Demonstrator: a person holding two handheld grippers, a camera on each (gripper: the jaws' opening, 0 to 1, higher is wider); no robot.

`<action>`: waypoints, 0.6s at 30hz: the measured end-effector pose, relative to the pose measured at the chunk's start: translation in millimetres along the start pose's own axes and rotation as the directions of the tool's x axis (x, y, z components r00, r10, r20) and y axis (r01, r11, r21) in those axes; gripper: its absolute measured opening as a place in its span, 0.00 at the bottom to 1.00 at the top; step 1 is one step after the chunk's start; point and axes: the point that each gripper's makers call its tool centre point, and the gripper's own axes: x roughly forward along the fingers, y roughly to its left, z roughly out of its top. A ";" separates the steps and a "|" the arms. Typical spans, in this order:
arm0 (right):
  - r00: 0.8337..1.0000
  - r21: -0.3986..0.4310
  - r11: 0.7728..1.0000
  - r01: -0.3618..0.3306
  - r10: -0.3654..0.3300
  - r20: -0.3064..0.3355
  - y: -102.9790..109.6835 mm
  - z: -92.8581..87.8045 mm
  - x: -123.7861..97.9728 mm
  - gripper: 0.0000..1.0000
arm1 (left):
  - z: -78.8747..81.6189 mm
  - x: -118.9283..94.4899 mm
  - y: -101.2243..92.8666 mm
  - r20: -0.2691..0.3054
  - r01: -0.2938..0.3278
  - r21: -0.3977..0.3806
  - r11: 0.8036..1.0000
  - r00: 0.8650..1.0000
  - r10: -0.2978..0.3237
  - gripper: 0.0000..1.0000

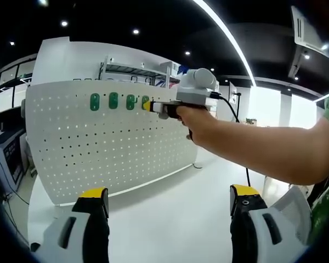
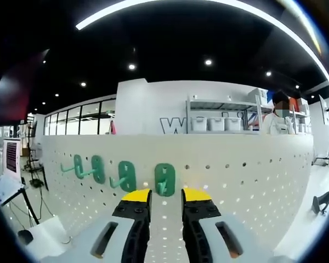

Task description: Insert the hook assembly into the mounting plate slot until the hook locks in place.

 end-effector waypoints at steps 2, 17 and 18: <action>1.000 0.002 1.000 -0.005 0.005 -0.001 1.0 -0.6 -1.0 0.23 | -0.2 -0.4 -0.3 0.000 0.000 0.000 1.000 1.000 0.000 0.94; 1.000 0.005 1.000 -0.021 0.021 -0.007 0.3 -5.0 -17.5 0.28 | 1.4 -1.3 -4.3 0.004 0.002 0.006 1.000 1.000 -0.002 0.94; 1.000 0.000 1.000 -0.023 0.023 -0.005 0.7 -5.3 -19.1 0.28 | 1.5 -1.2 -4.6 0.004 0.002 0.007 1.000 1.000 -0.002 0.94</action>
